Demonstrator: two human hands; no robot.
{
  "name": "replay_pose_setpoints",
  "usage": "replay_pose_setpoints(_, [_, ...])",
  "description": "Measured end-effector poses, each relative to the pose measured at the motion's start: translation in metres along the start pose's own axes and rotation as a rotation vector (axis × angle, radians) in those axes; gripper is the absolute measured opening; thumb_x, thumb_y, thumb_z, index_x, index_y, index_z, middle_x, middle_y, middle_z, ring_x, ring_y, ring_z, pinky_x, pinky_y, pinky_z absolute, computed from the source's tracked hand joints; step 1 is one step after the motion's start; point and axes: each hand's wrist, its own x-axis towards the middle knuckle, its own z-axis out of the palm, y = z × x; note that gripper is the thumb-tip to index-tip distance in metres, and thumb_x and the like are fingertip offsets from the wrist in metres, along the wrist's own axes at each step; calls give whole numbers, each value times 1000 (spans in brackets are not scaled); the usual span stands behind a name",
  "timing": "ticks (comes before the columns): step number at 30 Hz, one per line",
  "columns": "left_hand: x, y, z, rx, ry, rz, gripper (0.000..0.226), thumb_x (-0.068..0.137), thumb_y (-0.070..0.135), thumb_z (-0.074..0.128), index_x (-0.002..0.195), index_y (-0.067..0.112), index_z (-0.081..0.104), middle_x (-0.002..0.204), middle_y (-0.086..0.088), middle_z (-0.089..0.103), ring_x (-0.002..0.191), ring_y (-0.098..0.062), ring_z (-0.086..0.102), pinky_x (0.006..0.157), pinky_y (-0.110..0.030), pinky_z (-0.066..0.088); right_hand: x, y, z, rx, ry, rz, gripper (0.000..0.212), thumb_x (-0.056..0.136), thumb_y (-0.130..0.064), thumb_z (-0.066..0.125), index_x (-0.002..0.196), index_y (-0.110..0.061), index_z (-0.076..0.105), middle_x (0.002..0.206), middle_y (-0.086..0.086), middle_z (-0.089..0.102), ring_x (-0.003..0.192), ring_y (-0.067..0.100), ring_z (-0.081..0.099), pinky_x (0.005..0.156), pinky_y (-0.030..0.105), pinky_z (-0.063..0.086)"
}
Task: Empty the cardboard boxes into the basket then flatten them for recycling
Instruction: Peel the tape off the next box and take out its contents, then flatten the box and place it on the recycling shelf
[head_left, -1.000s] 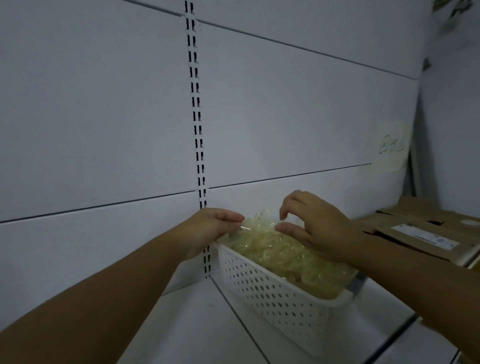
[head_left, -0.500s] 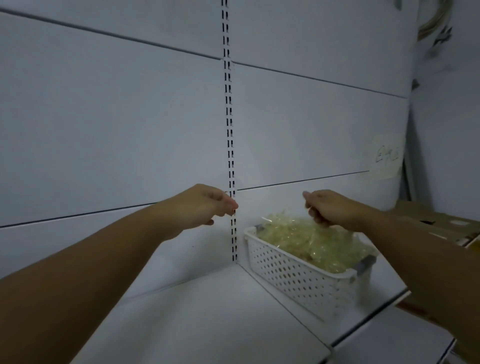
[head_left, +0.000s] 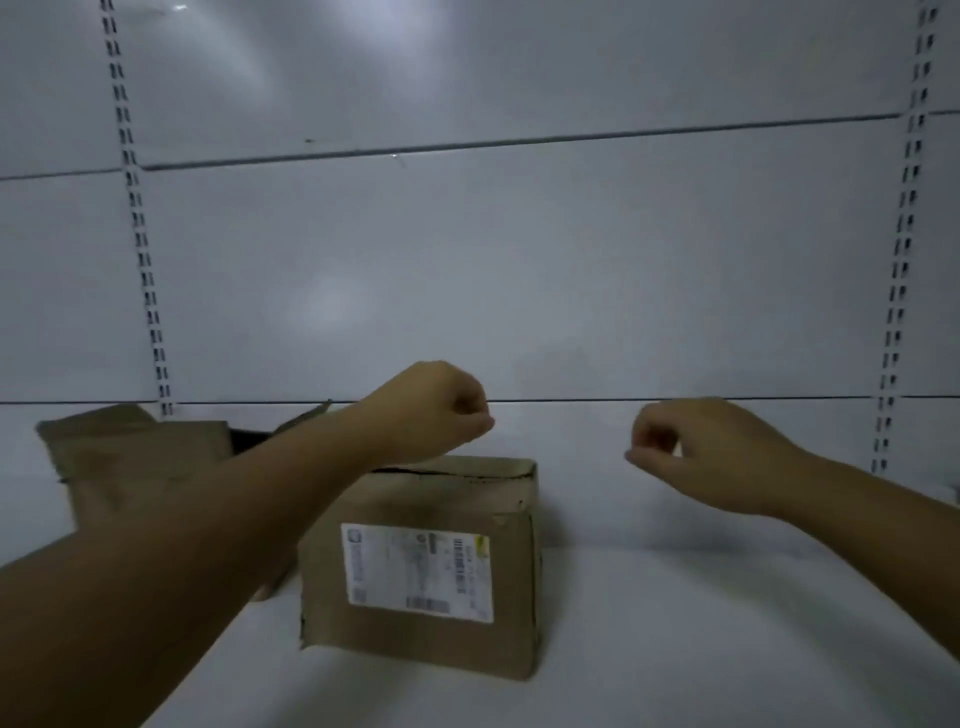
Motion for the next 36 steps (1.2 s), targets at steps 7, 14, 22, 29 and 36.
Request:
replay_pose_setpoints(7, [-82,-52,32,67,16,-31,21,93,42,47,108,31,58,105,14,56,98,-6,53,89,-33,49,66,-79,50,279,-355,-61,40,79,-41,70,115,-25,64,111,-12,60,106,7,56,87,20,40])
replay_pose_setpoints(14, [-94,-60,35,89,16,107,18,96,44,39,104,30,47,96,10,59,83,-7,54,64,-20,41,72,-103,58,-25,-264,-150,33,89,-36,57,118,-20,61,117,-5,58,108,13,53,92,28,43])
replay_pose_setpoints(22, [-93,-49,41,-56,-52,170,31,88,35,58,115,36,43,112,16,45,106,-8,44,91,-26,40,35,-102,15,-46,414,-139,30,99,-28,40,94,-10,63,75,-1,56,68,16,50,55,22,31])
replay_pose_setpoints(29, [-106,-44,110,-146,163,384,20,71,12,72,71,24,56,76,5,62,70,-10,53,60,-26,45,-16,-88,21,242,150,14,47,76,-64,48,86,-20,57,74,-7,59,67,6,55,59,25,42])
replay_pose_setpoints(36, [-136,-40,143,-583,-176,145,65,77,9,69,119,50,40,116,33,44,111,16,46,97,-11,40,-23,-91,62,429,-39,79,40,73,-66,43,79,-32,64,80,-10,67,78,8,63,69,25,49])
